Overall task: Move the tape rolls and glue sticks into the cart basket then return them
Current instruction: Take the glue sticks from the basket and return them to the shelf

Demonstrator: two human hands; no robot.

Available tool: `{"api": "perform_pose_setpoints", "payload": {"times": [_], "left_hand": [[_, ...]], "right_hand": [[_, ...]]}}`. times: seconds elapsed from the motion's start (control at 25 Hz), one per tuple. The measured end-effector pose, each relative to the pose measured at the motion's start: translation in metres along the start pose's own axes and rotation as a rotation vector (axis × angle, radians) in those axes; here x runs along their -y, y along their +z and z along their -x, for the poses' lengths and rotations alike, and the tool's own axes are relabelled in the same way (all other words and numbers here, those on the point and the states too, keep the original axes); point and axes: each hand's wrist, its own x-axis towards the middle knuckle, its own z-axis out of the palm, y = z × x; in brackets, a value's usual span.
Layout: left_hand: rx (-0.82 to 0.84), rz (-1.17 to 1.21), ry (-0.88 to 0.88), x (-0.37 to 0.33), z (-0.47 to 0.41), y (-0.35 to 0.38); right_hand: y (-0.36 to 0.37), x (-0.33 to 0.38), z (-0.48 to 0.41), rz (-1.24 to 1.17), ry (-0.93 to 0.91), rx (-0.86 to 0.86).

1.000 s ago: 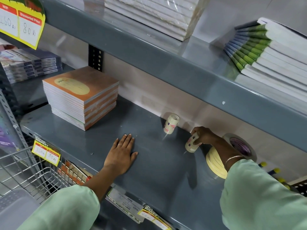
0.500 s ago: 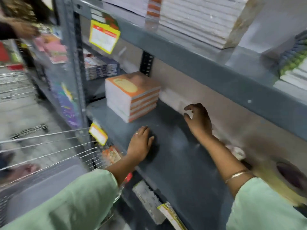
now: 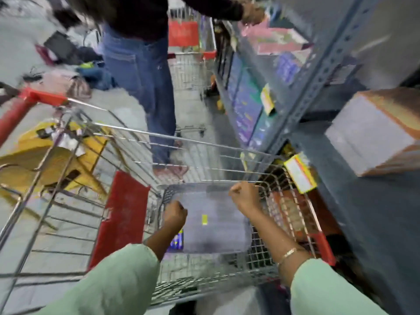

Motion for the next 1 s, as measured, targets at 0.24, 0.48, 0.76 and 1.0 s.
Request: {"api": "perform_pose_setpoints", "payload": {"times": [0.24,0.48,0.76,1.0], "left_hand": [[0.144,-0.046,-0.223,0.076,-0.045,0.044],[0.165,-0.005,-0.296,0.102,-0.065,0.086],[0.151,0.104,-0.352,0.122,-0.075,0.117],[0.094,-0.029,-0.225,0.102,-0.075,0.112]], "right_hand": [[0.147,-0.045,-0.041,0.090,0.353,0.277],[0.241,-0.074,-0.045,0.193,0.428,0.439],[0.284,-0.079,-0.046,0.367,0.367,0.358],[0.249,-0.076,-0.055,0.257,0.315,0.247]]}}
